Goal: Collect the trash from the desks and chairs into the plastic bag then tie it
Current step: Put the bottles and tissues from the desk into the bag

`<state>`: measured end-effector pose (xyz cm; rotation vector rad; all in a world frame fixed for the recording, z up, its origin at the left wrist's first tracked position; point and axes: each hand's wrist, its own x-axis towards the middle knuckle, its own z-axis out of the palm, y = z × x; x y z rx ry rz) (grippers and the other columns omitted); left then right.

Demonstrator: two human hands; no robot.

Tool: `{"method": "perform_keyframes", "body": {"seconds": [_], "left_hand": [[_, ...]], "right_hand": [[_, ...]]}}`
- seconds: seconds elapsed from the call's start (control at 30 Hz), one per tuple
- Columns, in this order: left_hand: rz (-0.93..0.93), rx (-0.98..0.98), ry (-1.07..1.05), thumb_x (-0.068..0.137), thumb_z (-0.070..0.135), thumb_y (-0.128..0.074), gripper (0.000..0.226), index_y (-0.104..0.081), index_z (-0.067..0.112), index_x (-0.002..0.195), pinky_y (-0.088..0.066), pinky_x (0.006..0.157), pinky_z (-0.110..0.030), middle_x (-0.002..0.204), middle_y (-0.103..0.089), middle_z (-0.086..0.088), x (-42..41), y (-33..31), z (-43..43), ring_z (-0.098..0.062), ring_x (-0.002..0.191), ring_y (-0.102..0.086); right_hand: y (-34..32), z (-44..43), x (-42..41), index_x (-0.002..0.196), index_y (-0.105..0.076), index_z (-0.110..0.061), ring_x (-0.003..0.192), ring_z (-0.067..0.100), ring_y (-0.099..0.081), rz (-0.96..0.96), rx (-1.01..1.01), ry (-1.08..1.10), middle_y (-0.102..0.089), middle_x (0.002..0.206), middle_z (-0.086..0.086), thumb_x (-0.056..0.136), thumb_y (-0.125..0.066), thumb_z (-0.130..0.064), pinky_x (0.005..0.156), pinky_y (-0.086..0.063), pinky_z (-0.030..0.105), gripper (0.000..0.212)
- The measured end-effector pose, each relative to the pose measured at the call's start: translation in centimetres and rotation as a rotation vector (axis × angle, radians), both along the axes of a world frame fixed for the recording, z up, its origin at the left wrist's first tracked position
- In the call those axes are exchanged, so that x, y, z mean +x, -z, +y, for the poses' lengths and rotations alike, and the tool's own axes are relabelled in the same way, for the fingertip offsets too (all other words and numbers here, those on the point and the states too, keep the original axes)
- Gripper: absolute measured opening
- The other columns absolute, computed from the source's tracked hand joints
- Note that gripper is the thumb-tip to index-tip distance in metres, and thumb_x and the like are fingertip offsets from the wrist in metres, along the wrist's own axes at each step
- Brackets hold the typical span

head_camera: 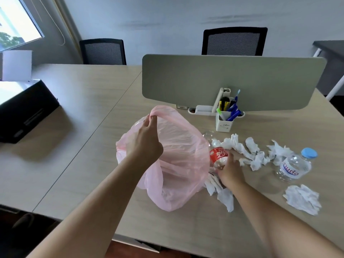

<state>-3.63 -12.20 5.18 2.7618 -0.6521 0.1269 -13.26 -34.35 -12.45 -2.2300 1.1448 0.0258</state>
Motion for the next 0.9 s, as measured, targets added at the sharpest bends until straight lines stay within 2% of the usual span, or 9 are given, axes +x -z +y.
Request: {"method": "perform_keyframes", "body": {"seconds": [0.13,0.23,0.33,0.4,0.5,0.57,0.67,0.83,0.9], "left_hand": [[0.022,-0.002,-0.012,0.076,-0.002,-0.052,0.075,-0.023,0.016,0.143,-0.033,0.061,-0.031,0.131,-0.046,0.000,0.3,0.0,-0.3,-0.024,0.103,-0.050],[0.041,0.000,-0.034,0.076,-0.003,-0.051,0.074,-0.023,0.016,0.142,-0.036,0.063,-0.033,0.133,-0.046,-0.002,0.5,0.0,-0.4,-0.027,0.107,-0.050],[0.062,-0.009,-0.055,0.076,-0.005,-0.049,0.072,-0.025,0.013,0.141,-0.035,0.066,-0.033,0.136,-0.044,-0.005,0.8,-0.3,-0.5,-0.029,0.112,-0.050],[0.079,-0.023,-0.065,0.078,-0.006,-0.048,0.073,-0.022,0.011,0.144,-0.033,0.071,-0.031,0.143,-0.039,-0.008,0.9,-0.7,-0.5,-0.030,0.120,-0.046],[0.078,-0.071,-0.054,0.077,-0.007,-0.048,0.075,-0.022,0.007,0.145,-0.033,0.076,-0.029,0.143,-0.039,-0.013,1.1,-0.9,-0.9,-0.032,0.123,-0.044],[0.090,-0.110,-0.013,0.074,-0.008,-0.049,0.078,-0.022,0.006,0.146,-0.035,0.079,-0.029,0.141,-0.041,-0.015,0.7,-0.9,-1.4,-0.034,0.119,-0.045],[0.103,-0.147,0.033,0.075,-0.007,-0.051,0.081,-0.019,0.009,0.148,-0.037,0.085,-0.029,0.145,-0.039,-0.011,-0.7,-1.4,-2.1,-0.032,0.124,-0.043],[0.037,-0.144,-0.021,0.074,-0.002,-0.051,0.077,-0.024,0.023,0.142,-0.034,0.068,-0.030,0.135,-0.048,0.002,-1.6,-1.4,-0.1,-0.026,0.109,-0.050],[0.033,-0.154,-0.019,0.072,-0.001,-0.051,0.078,-0.024,0.026,0.140,-0.036,0.067,-0.032,0.133,-0.049,0.005,-1.6,-0.9,0.8,-0.027,0.109,-0.051]], "right_hand": [[-2.2,-1.0,0.7,0.147,-0.019,-0.013,0.109,0.034,-0.058,-0.078,0.206,0.048,-0.052,0.129,0.018,0.086,-0.066,-0.034,0.073,-0.053,0.039,0.081],[-5.6,-3.1,0.6,0.135,-0.039,-0.010,0.098,0.028,-0.060,-0.204,0.406,0.078,-0.058,0.117,0.013,0.083,-0.070,-0.035,0.080,-0.051,0.039,0.065],[-11.2,-6.0,-0.8,0.131,-0.043,-0.012,0.075,0.019,-0.058,-0.282,0.673,-0.043,-0.060,0.103,0.008,0.084,-0.069,-0.024,0.064,-0.049,0.030,0.054],[-14.7,-7.3,-2.4,0.128,-0.044,-0.016,0.069,0.018,-0.056,-0.262,0.733,-0.181,-0.060,0.099,0.009,0.085,-0.066,-0.014,0.056,-0.049,0.026,0.048],[-17.2,-7.7,-3.6,0.119,-0.052,-0.018,0.068,0.017,-0.057,-0.090,0.773,-0.397,-0.060,0.100,0.014,0.066,-0.083,-0.020,0.051,-0.051,0.023,0.061],[-16.7,-6.9,-3.2,0.120,-0.056,-0.023,0.068,0.015,-0.058,0.044,0.752,-0.493,-0.060,0.104,0.015,0.055,-0.090,-0.030,0.058,-0.050,0.025,0.074],[-14.6,-3.8,-1.4,0.131,-0.050,-0.024,0.068,0.012,-0.056,0.111,0.685,-0.525,-0.060,0.104,0.012,0.079,-0.076,-0.022,0.060,-0.048,0.022,0.058],[-10.2,4.1,1.9,0.138,-0.042,-0.027,0.072,0.014,-0.056,0.020,0.592,-0.510,-0.059,0.106,0.004,0.082,-0.073,-0.027,0.061,-0.045,0.026,0.064],[-7.8,6.7,2.6,0.139,-0.039,-0.025,0.085,0.017,-0.058,-0.055,0.583,-0.477,-0.056,0.117,0.004,0.080,-0.074,-0.028,0.068,-0.050,0.028,0.069]]}}
